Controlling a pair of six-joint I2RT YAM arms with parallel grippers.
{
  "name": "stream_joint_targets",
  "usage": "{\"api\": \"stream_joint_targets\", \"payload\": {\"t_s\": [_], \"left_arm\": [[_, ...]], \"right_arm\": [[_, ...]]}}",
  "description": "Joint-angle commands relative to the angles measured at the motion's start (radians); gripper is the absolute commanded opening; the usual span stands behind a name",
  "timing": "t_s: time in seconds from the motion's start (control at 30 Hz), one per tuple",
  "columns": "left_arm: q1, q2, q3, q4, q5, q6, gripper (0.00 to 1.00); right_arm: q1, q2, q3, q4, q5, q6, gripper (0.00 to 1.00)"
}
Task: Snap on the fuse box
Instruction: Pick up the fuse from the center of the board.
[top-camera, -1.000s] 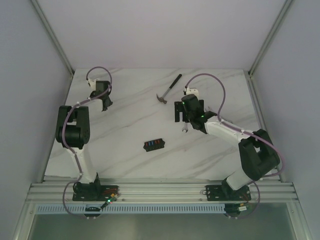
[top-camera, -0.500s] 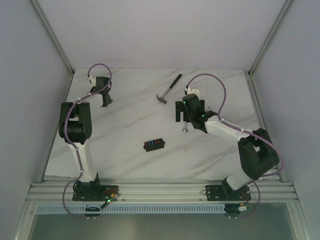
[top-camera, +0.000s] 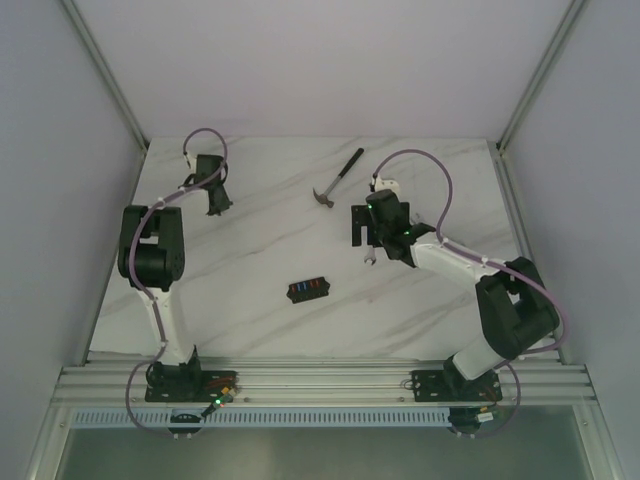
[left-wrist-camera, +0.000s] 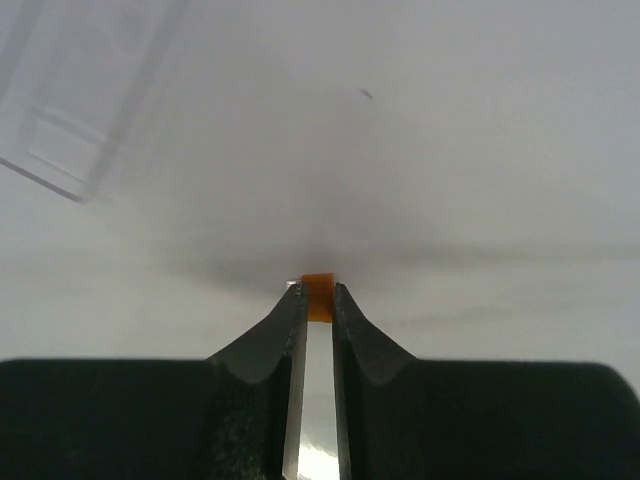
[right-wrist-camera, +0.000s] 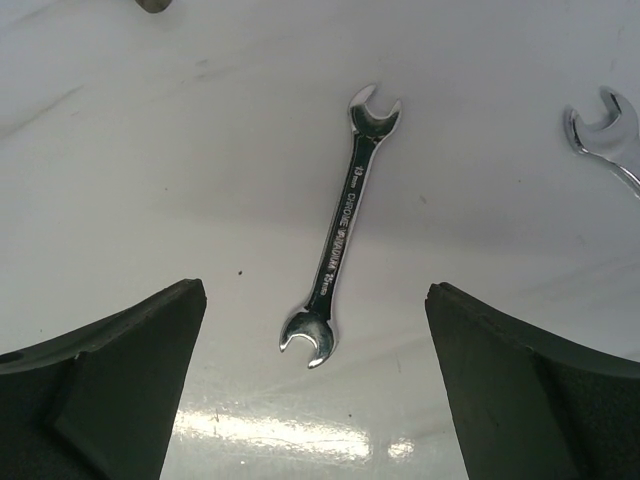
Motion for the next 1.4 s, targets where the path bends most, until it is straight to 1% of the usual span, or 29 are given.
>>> {"api": "stream_joint_targets", "payload": {"t_s": [0.0,0.23,0.43,0.63,0.7,0.8,0.87,0.97,1.23,1.3,1.37], "left_arm": [[-0.102,-0.029,-0.075,-0.096,0.11,-0.029,0.2],[-0.324,-0.088,-0.125,-0.118,0.108,-0.086,0.2],[-0.499,-0.109,-0.111,-0.117,0.136,-0.157,0.21],[-0.617,-0.095,-0.054,-0.103,0.191,-0.222,0.22],[-0.644,-0.1,-0.041,-0.087,0.212,-0.234,0.26],[-0.659,-0.108,-0.041,-0.064,0.248,-0.251,0.32],[-0.66,-0.114,-0.045,-0.045,0.288,-0.262,0.34],[-0.661,-0.124,-0.061,-0.018,0.32,-0.269,0.35],[-0.639,-0.192,-0.13,0.018,0.295,-0.274,0.38],[-0.627,-0.217,-0.157,0.024,0.286,-0.276,0.4],[-0.609,-0.251,-0.19,0.03,0.275,-0.28,0.44]], "right_arm": [[-0.004,-0.052,-0.021,0.017,-0.025,0.016,1.0],[-0.004,-0.103,-0.049,0.011,-0.047,0.029,1.0],[-0.004,-0.139,-0.081,0.011,-0.06,0.042,1.0],[-0.004,-0.16,-0.102,0.01,-0.066,0.05,1.0],[-0.004,-0.162,-0.106,0.01,-0.068,0.054,1.0],[-0.004,-0.162,-0.105,0.01,-0.074,0.059,1.0],[-0.004,-0.161,-0.104,0.011,-0.079,0.059,1.0],[-0.004,-0.155,-0.104,0.012,-0.089,0.058,1.0],[-0.002,-0.128,-0.106,0.024,-0.147,0.046,0.99],[-0.001,-0.109,-0.094,0.024,-0.18,0.04,0.95],[0.008,-0.087,-0.075,0.024,-0.2,0.051,0.93]]}}
